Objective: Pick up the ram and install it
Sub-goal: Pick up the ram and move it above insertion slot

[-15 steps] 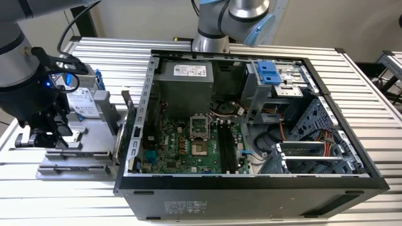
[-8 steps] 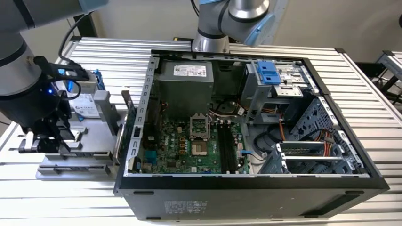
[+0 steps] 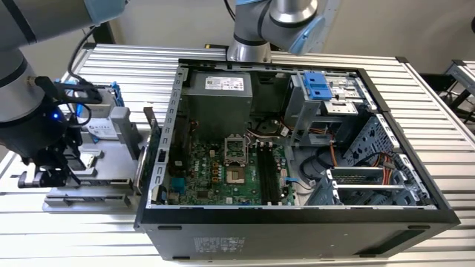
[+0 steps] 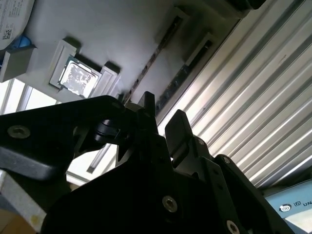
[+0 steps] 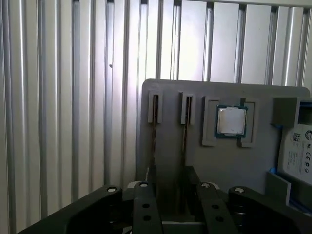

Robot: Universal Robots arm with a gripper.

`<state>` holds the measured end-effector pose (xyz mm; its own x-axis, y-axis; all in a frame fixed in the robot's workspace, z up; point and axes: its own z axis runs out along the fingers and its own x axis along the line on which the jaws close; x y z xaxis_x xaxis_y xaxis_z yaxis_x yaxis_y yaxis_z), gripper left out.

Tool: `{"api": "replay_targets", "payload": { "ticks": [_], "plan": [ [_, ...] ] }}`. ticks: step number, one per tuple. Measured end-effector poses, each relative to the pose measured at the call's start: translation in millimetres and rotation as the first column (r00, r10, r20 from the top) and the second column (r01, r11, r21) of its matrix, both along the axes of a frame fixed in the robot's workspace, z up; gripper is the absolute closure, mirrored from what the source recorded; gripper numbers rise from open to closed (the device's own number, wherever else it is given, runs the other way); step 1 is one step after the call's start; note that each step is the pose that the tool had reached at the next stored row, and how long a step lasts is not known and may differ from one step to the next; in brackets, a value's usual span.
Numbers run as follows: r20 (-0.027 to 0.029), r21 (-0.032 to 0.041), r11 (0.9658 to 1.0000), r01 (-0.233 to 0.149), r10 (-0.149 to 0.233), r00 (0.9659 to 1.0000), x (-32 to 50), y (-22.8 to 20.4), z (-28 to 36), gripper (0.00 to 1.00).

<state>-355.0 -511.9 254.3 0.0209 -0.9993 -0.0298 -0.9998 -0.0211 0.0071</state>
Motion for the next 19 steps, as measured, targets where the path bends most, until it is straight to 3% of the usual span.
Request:
{"api": "replay_targets", "payload": {
  "ticks": [4,13,19],
  "plan": [
    [0.0002,0.0002,0.9999,0.016,-0.016,0.9999,-3.4,0.0,-4.5,0.00],
    [0.0000,0.0000,0.9999,0.016,-0.016,0.9999,-5.3,-5.6,-14.8,0.00],
    [-0.0001,-0.0003,0.9999,0.015,-0.015,0.9999,-6.0,-6.5,-21.9,0.00]
  ]
}}
